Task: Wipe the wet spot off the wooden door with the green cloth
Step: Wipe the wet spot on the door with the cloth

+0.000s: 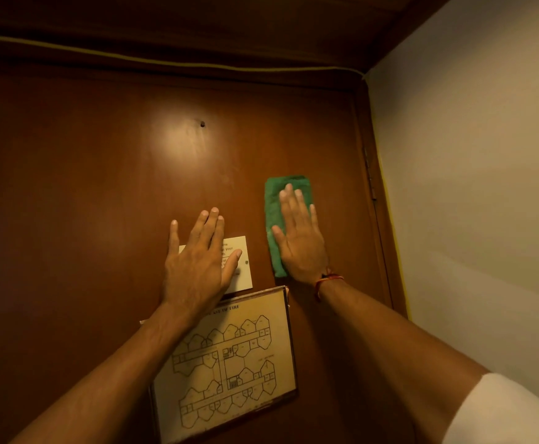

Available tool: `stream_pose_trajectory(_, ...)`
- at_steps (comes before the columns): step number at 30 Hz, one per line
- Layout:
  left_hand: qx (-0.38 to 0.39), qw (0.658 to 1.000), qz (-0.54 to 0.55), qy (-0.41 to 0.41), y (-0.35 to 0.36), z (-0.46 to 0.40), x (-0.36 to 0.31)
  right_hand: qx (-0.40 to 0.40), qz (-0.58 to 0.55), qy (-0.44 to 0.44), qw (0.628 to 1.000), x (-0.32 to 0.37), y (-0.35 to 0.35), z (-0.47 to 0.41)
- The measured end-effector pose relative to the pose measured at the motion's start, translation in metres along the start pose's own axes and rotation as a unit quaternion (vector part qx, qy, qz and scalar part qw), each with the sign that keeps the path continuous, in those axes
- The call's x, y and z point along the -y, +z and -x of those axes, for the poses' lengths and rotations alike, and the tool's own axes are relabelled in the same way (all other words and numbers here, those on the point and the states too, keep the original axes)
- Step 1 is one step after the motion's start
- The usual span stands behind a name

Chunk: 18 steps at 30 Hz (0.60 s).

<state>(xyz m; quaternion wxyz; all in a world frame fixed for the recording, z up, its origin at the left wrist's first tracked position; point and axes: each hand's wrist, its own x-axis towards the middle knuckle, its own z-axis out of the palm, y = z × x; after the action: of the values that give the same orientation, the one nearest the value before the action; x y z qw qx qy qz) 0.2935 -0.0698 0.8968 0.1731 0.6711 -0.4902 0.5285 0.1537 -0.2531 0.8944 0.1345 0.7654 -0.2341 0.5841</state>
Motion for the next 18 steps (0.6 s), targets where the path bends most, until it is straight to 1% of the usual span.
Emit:
stream_pose_trajectory(1,-0.002,1.0,0.001,-0.001,0.0,0.001,0.0,0.014,0.002,-0.032,0.999,0.001,0.002,0.009)
stream_pose_trajectory(2,-0.001,1.0,0.002,-0.001,0.0,0.002,0.0,0.019,0.003,-0.041,0.999,0.001,0.004,0.017)
stream_pose_trajectory(3,0.001,1.0,0.002,-0.001,0.001,0.002,0.0,0.012,0.001,-0.027,1.0,0.0,0.007,0.022)
stream_pose_trajectory(6,0.003,1.0,0.002,0.0,0.001,0.002,-0.001,-0.017,-0.003,0.057,0.998,0.008,0.009,0.009)
stream_pose_trajectory(8,0.003,1.0,0.007,-0.001,0.001,0.0,-0.002,-0.03,-0.005,0.07,0.997,0.021,0.007,-0.005)
stream_pose_trajectory(12,0.0,1.0,0.008,-0.004,0.004,0.003,0.0,-0.009,-0.011,-0.017,1.0,0.027,0.008,0.002)
stream_pose_trajectory(13,-0.002,1.0,0.007,-0.006,0.005,0.005,0.002,-0.006,-0.01,-0.024,1.0,0.022,0.009,0.009)
stream_pose_trajectory(15,-0.001,1.0,0.004,-0.005,0.008,0.009,0.009,-0.013,-0.012,-0.001,1.0,0.006,0.012,0.018)
stream_pose_trajectory(18,0.006,1.0,-0.015,0.01,0.011,0.011,0.016,-0.041,0.0,0.094,0.995,-0.009,0.01,0.003)
